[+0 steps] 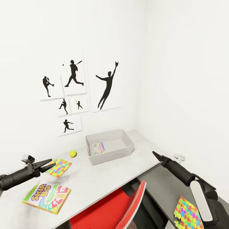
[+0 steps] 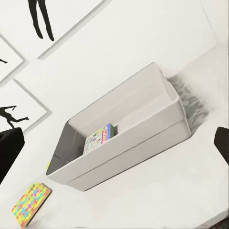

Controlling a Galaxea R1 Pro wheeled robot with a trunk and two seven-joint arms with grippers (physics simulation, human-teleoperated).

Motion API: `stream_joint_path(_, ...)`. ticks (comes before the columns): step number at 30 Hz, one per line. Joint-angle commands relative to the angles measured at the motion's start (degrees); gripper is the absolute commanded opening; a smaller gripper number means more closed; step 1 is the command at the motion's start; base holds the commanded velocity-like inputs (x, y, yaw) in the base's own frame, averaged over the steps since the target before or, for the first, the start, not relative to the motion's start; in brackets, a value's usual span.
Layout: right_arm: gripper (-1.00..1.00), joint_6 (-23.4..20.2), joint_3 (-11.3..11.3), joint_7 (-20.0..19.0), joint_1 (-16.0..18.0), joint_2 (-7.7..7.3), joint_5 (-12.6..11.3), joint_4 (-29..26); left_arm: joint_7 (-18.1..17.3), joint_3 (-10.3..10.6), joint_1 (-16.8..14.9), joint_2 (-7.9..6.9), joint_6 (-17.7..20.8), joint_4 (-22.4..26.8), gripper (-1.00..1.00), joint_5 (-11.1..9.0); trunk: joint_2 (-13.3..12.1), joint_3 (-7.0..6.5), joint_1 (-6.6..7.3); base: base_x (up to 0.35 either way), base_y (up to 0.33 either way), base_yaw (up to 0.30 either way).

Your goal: Put all the toys in the child's room - the three board games (two on the bed and one on the table), the two jigsaw puzzles on the table, and the tennis ball on the table - inside the toy box on the table in the child's room.

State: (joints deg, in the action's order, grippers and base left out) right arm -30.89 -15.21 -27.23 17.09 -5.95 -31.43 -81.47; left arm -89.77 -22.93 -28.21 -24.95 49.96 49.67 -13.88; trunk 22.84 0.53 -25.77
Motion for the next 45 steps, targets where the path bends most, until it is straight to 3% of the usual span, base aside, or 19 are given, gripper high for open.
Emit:
stream_joint_path(1, 1.0, -0.5, -0.1, -0.1, 0.0, 0.03, -0.4, 0.0, -0.2, 0.0, 0.0, -0.02, 0.6, 0.0, 1.0, 0.1, 0.1, 0.06, -0.01, -0.215, 0.124, -0.238)
stream_joint_path(11, 1.0, -0.5, -0.1, 0.0, 0.0, -0.06, -0.4, 0.1, -0.2, -0.1, 0.0, -0.16, 0.4, 0.0, 1.0, 0.1, 0.1, 0.06, -0.01, -0.157, 0.086, -0.267)
stream_joint_path(45, 1.0, -0.5, -0.1, 0.1, 0.0, 0.06, -0.4, 0.1, -0.2, -0.4, 0.0, -0.37, 0.8, 0.2, 1.0, 0.4, 0.1, -0.55, -0.01, -0.003, 0.002, -0.279)
